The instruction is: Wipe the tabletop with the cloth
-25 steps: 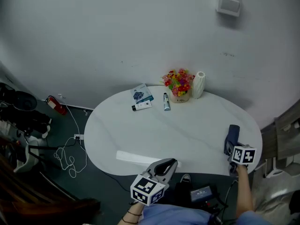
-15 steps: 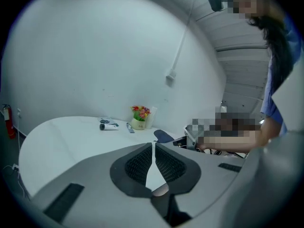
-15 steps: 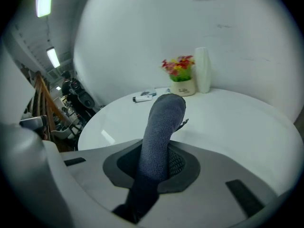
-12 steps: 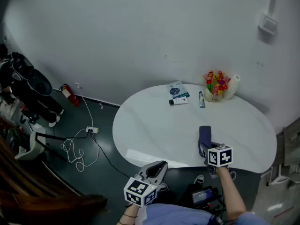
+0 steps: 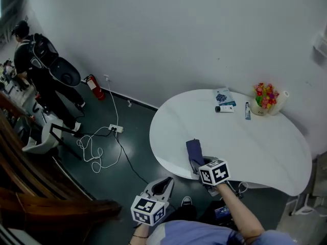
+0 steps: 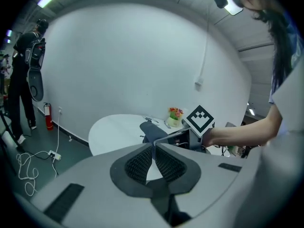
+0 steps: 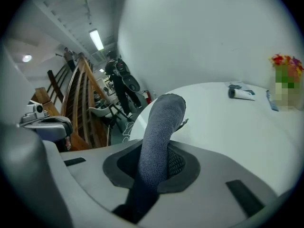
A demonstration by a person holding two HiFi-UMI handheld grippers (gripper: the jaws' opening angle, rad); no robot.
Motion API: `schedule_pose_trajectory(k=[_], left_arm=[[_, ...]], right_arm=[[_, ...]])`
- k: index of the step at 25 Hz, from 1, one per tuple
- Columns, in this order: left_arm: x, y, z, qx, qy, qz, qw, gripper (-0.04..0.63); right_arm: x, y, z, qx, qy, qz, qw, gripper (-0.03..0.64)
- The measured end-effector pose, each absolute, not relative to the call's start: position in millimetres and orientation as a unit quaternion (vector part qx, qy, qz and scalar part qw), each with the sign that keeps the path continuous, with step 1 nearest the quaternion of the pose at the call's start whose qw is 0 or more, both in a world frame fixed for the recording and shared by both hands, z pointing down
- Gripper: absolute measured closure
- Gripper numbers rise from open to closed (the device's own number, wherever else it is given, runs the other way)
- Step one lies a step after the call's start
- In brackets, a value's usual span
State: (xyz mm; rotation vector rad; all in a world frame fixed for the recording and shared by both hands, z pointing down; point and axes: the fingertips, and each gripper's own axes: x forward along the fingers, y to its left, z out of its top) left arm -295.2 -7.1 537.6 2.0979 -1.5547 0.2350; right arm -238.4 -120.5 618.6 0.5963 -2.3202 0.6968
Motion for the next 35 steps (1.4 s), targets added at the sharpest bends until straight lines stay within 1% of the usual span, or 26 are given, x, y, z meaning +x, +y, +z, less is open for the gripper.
schedule_pose_trajectory(k=[6,9,12,15,19,24,31,35], left_arm=[[-331.9,16.7,544.1,0.745,-0.607,0.078,0.264,0.572],[-346.3,28.3,548.0,0.733,-0.620,0.073,0.272,0.572],[-353.6,37.4,553.9,0.725,-0.627,0.071,0.278,0.572],[-359.0,41.1,555.9,0.722,-0.629,0.072,0.278,0.571],[-347.9,32.8,553.0,0.730,-0.621,0.069,0.277,0.572],[-305.2,4.1,543.5,0.764,-0.583,0.075,0.266,0.572],[-202.6,-43.4,522.9,0.819,-0.514,0.089,0.240,0.572],[-136.1,-61.1,517.9,0.839,-0.478,0.094,0.241,0.572]], right_arm=[[-326.0,-70.1,624.9,0.144,-0.899,0.257,0.324,0.546],[-358.1,-46.5,628.3,0.107,-0.905,0.251,0.328,0.546],[-370.6,-36.4,642.3,0.092,-0.902,0.246,0.343,0.546],[-365.7,-38.5,659.8,0.104,-0.893,0.248,0.362,0.546],[-333.5,-44.9,676.7,0.123,-0.881,0.246,0.386,0.546],[-274.2,-64.4,690.9,0.159,-0.866,0.254,0.401,0.546],[-160.0,-96.3,697.2,0.225,-0.845,0.277,0.399,0.546],[-89.7,-109.9,699.1,0.255,-0.835,0.290,0.392,0.546]])
